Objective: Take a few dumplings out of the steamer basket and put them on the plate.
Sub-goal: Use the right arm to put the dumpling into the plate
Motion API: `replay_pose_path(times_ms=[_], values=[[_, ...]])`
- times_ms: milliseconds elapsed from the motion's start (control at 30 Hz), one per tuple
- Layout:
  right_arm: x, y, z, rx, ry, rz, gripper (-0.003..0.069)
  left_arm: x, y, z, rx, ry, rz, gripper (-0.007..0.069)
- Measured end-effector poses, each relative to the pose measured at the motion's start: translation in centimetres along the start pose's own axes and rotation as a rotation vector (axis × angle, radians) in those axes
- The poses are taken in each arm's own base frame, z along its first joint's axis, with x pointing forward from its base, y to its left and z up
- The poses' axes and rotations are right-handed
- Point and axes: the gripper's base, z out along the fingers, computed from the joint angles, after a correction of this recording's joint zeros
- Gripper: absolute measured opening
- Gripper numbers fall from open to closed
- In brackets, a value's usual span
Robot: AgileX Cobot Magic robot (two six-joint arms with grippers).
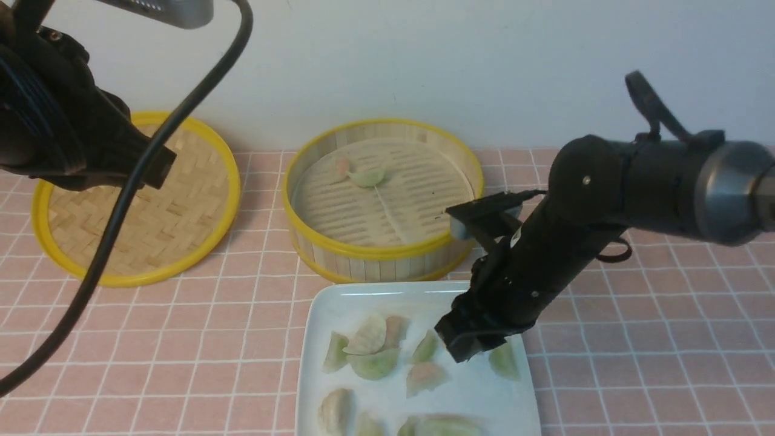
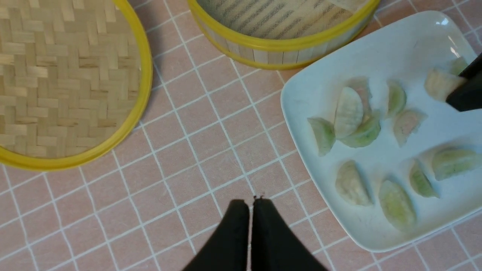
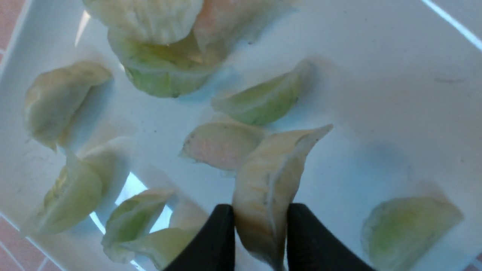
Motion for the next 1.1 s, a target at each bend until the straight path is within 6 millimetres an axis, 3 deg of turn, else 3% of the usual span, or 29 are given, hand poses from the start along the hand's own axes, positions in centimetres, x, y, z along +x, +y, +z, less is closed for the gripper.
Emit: replay_pose_path(times_ms=[200, 300, 333, 433, 600, 667, 767, 867, 900, 967, 1100], values=[[0.0, 0.1, 0.2, -0.001, 0.001, 0.063, 0.049, 0.0, -0.3, 0.0, 0.031, -0.002, -0.01, -0.0006], [0.1, 0.3, -0.2, -0.013, 0.028, 0.076, 0.0542, 0.0, -0.5, 0.0, 0.052, -0.004, -0.013, -0.0006], [0.3, 0.8, -1.2, -0.031, 0.059, 0.07, 0.0545, 0.0, -0.5, 0.0, 0.059, -0.004, -0.011, -0.0006], [0.6, 1.8, -3.9, -0.05, 0.057, 0.049, 0.0463, 0.0, -0.6, 0.0, 0.063, -0.005, -0.01, -0.0006], [2.8, 4.3, -12.5, -0.027, -0.087, 0.019, 0.0138, -0.1, -0.8, 0.0, 0.092, -0.007, -0.02, -0.0006], [4.6, 5.4, -17.0, 0.003, -0.211, -0.004, 0.004, -0.1, -1.0, -0.1, 0.105, -0.008, -0.024, -0.0006], [8.9, 7.0, -23.8, 0.069, -0.464, -0.039, -0.0005, -0.1, -1.1, -0.1, 0.122, -0.009, -0.03, -0.0006], [13.0, 7.8, -27.3, 0.1, -0.657, -0.051, -0.0012, -0.1, -1.2, -0.1, 0.136, -0.01, -0.035, -0.0006], [15.8, 8.0, -28.7, 0.115, -0.781, -0.058, -0.0013, -0.1, -1.4, -0.1, 0.149, -0.011, -0.039, -0.0006], [19.6, 8.2, -30.0, 0.128, -0.944, -0.078, -0.0014, -0.1, -1.5, -0.1, 0.166, -0.013, -0.044, -0.0006], [26.0, 7.5, -29.1, 0.158, -1.242, -0.101, -0.0014, -0.2, -1.8, -0.2, 0.2, -0.016, -0.046, -0.0006]])
